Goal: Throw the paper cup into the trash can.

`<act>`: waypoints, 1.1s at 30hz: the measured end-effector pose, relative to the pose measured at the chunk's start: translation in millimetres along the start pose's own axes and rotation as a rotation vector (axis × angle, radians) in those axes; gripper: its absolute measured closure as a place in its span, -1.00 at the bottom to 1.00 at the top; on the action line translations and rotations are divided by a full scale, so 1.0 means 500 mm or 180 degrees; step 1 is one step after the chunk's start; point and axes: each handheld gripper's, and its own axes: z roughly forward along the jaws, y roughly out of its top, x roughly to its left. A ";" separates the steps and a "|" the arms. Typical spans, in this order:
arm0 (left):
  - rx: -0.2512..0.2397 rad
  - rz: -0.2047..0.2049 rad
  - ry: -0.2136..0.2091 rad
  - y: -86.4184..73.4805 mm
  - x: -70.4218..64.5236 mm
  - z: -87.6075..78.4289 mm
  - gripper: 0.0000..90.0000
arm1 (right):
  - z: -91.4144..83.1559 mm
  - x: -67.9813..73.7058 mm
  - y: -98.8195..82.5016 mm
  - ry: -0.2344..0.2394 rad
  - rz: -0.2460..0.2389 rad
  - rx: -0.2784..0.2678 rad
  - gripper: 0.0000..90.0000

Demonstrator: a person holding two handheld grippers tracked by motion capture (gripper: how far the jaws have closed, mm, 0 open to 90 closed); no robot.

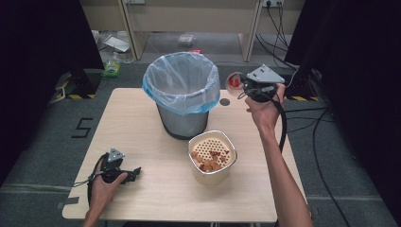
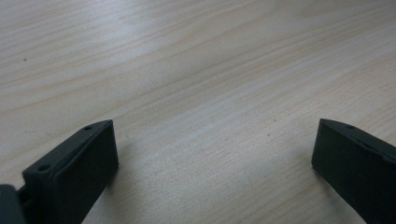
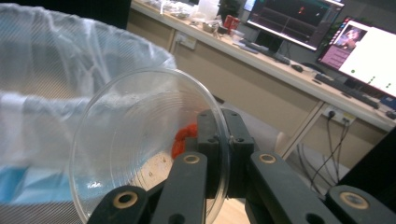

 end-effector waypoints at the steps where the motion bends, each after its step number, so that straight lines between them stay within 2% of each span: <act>1: 0.0001 0.0002 0.0001 0.000 0.000 0.000 -1.00 | 0.002 -0.002 0.007 -0.0005 0.0008 -0.0005 0.95; 7: 0.0004 0.0002 -0.0004 0.000 0.000 0.000 -1.00 | 0.007 0.000 0.066 -0.0024 -0.0096 -0.0119 0.95; 8: 0.0004 0.0003 -0.0004 0.000 0.000 0.000 -1.00 | 0.010 0.012 0.089 0.0014 -0.0152 -0.0171 0.95; 11: -0.0001 0.0002 -0.0001 0.000 -0.001 0.000 -1.00 | 0.017 0.025 0.110 0.0065 -0.0213 -0.0206 0.95; 16: 0.0000 0.0003 0.0000 0.000 -0.001 -0.001 -1.00 | 0.049 0.067 0.149 0.0271 -0.0259 -0.0225 0.95; 22: -0.0001 0.0004 0.0004 -0.001 -0.002 -0.002 -1.00 | 0.103 0.115 0.164 0.0477 -0.0271 -0.0065 0.91; 26: -0.0002 0.0005 -0.0003 -0.002 -0.002 -0.002 -1.00 | 0.148 0.137 0.160 0.0660 -0.0130 0.0142 0.69; 30: 0.0000 0.0006 -0.0013 -0.002 -0.002 -0.002 -1.00 | 0.169 0.150 0.155 0.0688 -0.0024 0.0212 0.43; 33: 0.0002 0.0007 -0.0017 -0.002 -0.002 -0.002 -1.00 | 0.167 0.146 0.155 0.0689 -0.0004 0.0206 0.39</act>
